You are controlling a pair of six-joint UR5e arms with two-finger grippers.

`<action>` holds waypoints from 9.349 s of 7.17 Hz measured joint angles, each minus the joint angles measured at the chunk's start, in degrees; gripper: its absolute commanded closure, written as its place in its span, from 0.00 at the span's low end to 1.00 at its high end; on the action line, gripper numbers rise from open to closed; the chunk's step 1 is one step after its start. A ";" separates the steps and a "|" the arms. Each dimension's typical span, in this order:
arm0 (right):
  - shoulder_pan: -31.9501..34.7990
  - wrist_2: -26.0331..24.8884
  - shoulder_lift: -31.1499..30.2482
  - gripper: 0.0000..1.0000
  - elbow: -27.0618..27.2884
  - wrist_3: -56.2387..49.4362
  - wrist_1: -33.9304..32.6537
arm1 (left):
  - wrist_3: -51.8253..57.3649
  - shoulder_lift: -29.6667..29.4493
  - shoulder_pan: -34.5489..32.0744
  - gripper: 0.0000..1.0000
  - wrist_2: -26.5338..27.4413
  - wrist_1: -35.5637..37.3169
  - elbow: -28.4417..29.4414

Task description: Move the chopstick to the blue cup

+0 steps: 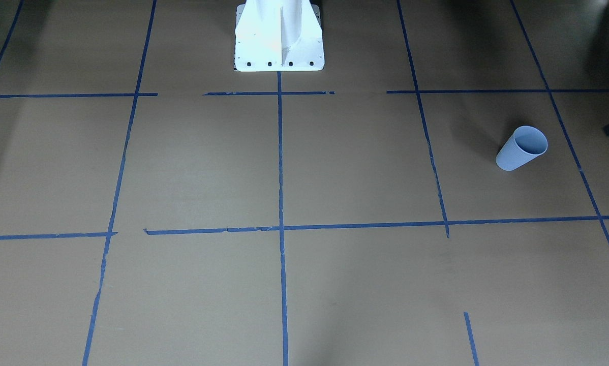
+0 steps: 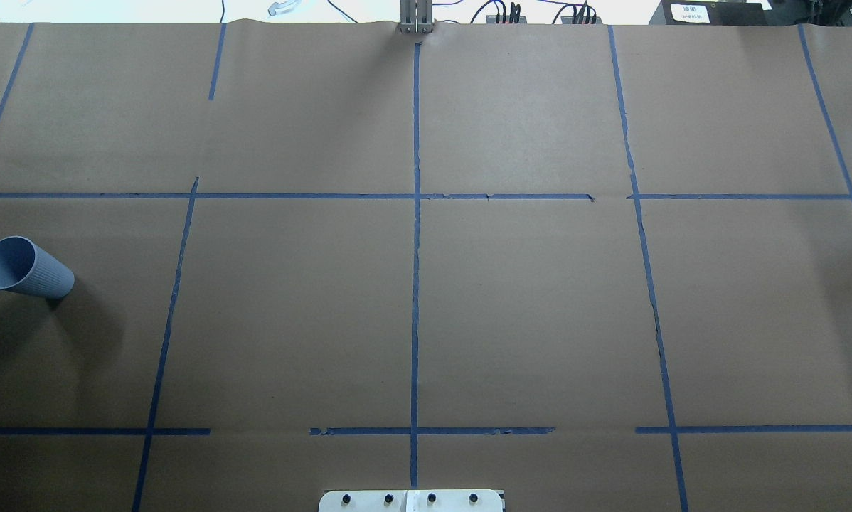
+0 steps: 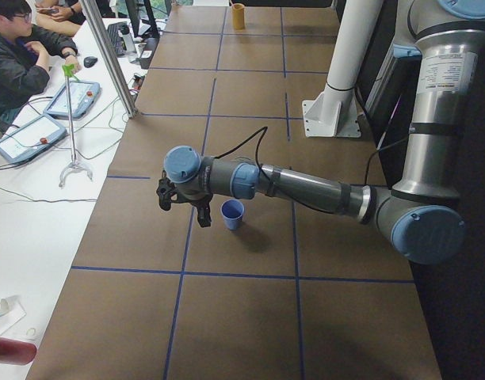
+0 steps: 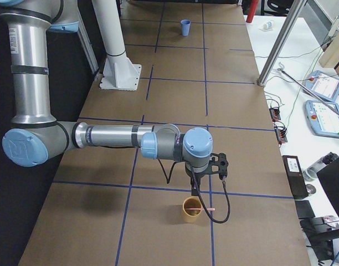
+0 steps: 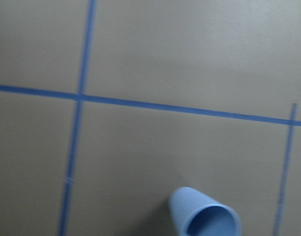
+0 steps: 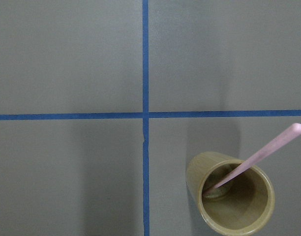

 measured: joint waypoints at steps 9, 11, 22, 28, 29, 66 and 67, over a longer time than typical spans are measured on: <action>0.00 -0.25 -0.38 0.00 1.20 0.04 -0.18 | -13.32 7.26 17.69 0.00 11.30 -19.65 -0.13; 0.00 -0.25 -0.34 0.00 1.23 0.06 -0.17 | -13.26 7.64 18.00 0.04 12.90 -19.66 0.53; -0.20 -0.13 0.11 0.00 3.61 0.09 0.11 | -15.25 4.11 17.77 1.00 13.70 -3.82 -15.34; -0.35 0.22 -0.77 0.00 5.25 0.73 0.10 | -55.80 -37.05 40.35 1.00 25.23 7.94 -3.79; -0.35 0.52 -0.86 0.00 5.22 0.81 0.06 | -58.01 -41.22 42.58 1.00 26.46 5.01 1.45; -1.66 -7.59 3.38 0.58 -21.45 14.38 25.63 | -50.69 -30.94 35.69 0.00 24.05 -8.37 -1.60; -1.66 -7.62 3.54 0.71 -21.49 14.35 25.65 | -50.69 -30.94 35.69 0.00 24.05 -8.35 -1.65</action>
